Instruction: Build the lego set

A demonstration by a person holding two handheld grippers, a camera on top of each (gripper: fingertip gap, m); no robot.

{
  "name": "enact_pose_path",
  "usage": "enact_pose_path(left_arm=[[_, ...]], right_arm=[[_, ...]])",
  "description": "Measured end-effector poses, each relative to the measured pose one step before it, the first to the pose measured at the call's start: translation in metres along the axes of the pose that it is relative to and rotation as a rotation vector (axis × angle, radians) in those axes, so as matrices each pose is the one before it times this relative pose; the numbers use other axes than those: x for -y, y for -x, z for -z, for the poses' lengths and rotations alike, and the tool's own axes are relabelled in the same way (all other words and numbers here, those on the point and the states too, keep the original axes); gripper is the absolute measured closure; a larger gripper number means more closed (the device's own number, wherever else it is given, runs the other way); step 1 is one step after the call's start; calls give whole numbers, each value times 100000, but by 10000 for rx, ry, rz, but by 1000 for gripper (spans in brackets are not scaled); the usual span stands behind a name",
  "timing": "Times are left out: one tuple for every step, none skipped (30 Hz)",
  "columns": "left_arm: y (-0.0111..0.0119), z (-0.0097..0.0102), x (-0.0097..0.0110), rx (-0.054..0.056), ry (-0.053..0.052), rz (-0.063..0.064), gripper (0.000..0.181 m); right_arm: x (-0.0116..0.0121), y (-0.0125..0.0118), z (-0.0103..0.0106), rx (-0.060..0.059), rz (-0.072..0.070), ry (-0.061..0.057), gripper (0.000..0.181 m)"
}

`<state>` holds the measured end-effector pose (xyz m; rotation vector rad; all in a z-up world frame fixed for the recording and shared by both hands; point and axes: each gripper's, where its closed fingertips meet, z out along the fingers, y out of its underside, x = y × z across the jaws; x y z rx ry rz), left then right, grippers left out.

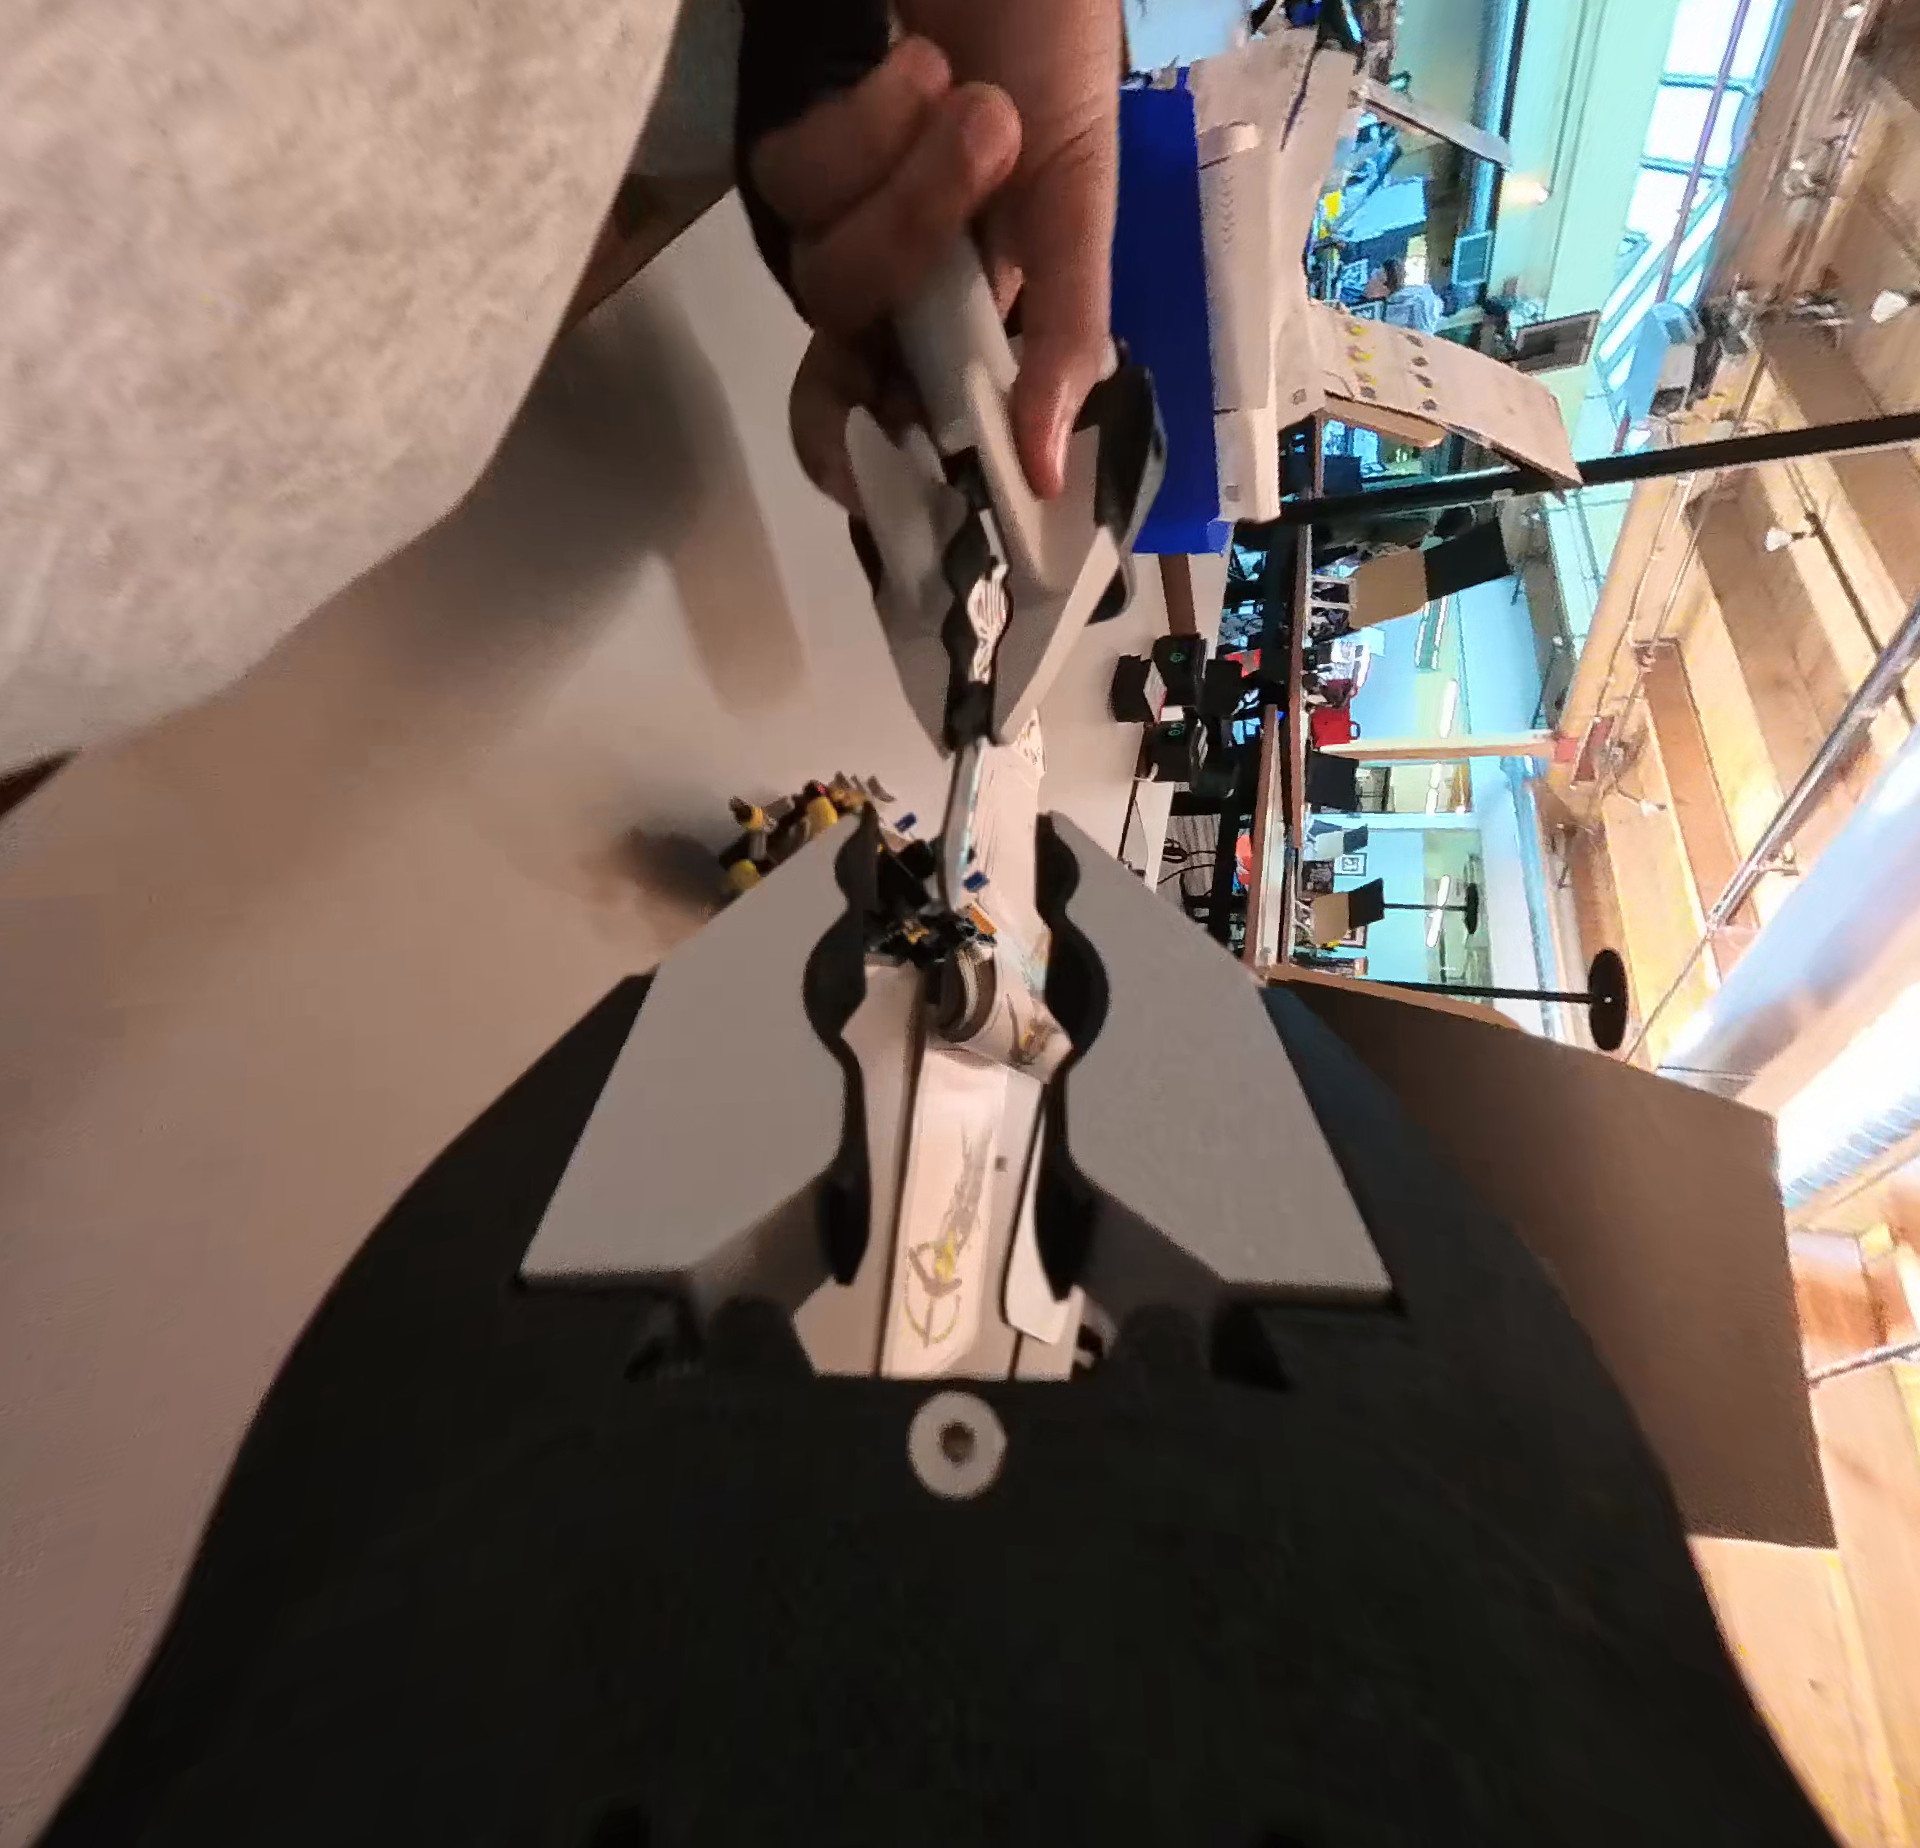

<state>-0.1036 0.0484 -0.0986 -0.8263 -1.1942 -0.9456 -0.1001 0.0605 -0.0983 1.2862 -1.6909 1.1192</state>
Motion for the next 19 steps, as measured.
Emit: enact_pose_path(left_arm=[[-130,-38,-58,52,133,-90,175],[-185,-85,-70,10,90,-49,176],[-208,-129,-124,-78,114,40,175],[-198,-154,-138,-135,109,104,175],[-79,-169,-76,-114,51,119,175],[148,-152,-123,1,69,69,175],[104,-120,-160,-55,86,43,175],[50,28,17,-102,-38,71,175],[49,58,-93,-66,29,-11,168],[167,-1,-198,97,87,-141,161],[345,23,-99,303,-21,-225,153],[562,131,-83,484,-38,-294,146],[571,223,-39,493,-62,-377,139],[756,336,78,583,-174,-368,138],[930,348,94,679,-213,-458,139],[1059,317,-19,760,-157,-533,139],[1215,263,33,902,-162,-548,142],[1213,138,10,928,-68,-655,143],[1244,38,49,983,-14,-776,143]], right_arm=[[-173,-21,14,106,191,4,153],[6,55,2,133,63,-88,156],[154,35,-26,86,-54,-135,158],[236,22,-80,41,-87,-145,163],[275,-30,-108,-28,-57,-125,170],[249,-166,-106,-120,-3,-90,180],[171,-55,-79,-33,23,-57,181],[17,-10,-59,54,-78,18,181],[-98,2,-43,134,-267,65,181],[-55,37,-7,200,-423,28,181],[-58,-31,53,152,-480,-17,181],[-133,-278,105,-31,-499,-61,181],[-259,-375,145,-75,-551,-92,181],[-483,-321,165,26,-656,-49,181],[-687,-233,139,147,-754,-16,181],[-815,-119,82,271,-831,-9,181],[-904,6,-27,404,-882,7,181],[-912,-4,-105,439,-879,-9,181],[-772,-89,-195,432,-842,-88,181]])
